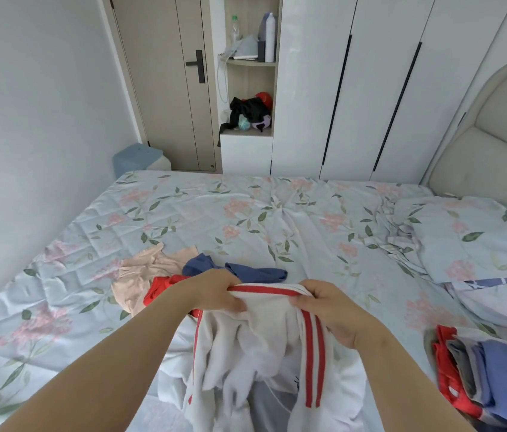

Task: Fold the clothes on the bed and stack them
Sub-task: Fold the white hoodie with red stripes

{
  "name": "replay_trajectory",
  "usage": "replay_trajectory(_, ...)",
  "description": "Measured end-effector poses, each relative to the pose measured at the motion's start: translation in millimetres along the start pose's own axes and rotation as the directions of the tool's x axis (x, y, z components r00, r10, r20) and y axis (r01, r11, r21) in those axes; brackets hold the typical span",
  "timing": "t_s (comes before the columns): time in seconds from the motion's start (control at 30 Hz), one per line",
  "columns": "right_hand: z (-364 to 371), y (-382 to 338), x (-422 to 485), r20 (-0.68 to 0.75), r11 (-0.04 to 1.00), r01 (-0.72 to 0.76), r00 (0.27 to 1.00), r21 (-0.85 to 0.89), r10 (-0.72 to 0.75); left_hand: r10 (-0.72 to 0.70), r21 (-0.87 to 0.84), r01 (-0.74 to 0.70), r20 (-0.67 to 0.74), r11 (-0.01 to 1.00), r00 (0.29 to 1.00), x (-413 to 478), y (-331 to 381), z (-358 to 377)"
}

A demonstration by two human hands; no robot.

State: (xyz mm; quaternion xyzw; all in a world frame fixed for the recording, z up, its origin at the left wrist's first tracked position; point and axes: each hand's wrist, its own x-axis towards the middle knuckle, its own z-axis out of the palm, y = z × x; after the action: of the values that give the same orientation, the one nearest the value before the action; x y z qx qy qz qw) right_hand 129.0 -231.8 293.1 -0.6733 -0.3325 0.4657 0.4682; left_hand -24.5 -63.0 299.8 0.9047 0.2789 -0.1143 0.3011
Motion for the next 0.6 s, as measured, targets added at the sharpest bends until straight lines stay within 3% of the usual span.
replay_trajectory(0.17,-4.1,-1.6,2.2,-0.095,0.988,-0.013,0.995,0.156,0.028,-0.114,0.028,0.119,-0.150,0.992,0.982,2.2,-29.6,14.3)
replay_trajectory(0.27,-3.4,-2.3,4.6,-0.093,0.999,-0.025,0.995,0.028,0.028,-0.224,-0.237,0.180,-0.173,0.955,0.959,5.6,-38.1,12.7)
replay_trajectory(0.33,-3.3,-3.1,5.4,-0.045,0.997,-0.027,0.999,-0.070,0.024,-0.273,-0.568,0.138,-0.158,0.811,0.949,1.3,-35.3,2.3)
replay_trajectory(0.4,-1.7,-4.4,6.7,0.045,0.994,-0.031,0.998,-0.105,0.036,-0.243,-0.797,0.026,-0.152,0.603,0.958,-4.4,-26.4,-14.9)
replay_trajectory(0.5,10.4,-8.4,7.8,0.196,0.996,-0.058,0.978,-0.066,0.070,-0.149,-0.909,-0.125,-0.198,0.397,0.969,-4.6,-10.7,-38.5)
replay_trajectory(0.6,21.6,-12.4,9.9,0.144,0.994,-0.089,0.985,-0.062,0.097,-0.119,-0.906,-0.259,-0.314,0.336,0.942,5.7,3.2,-45.2)
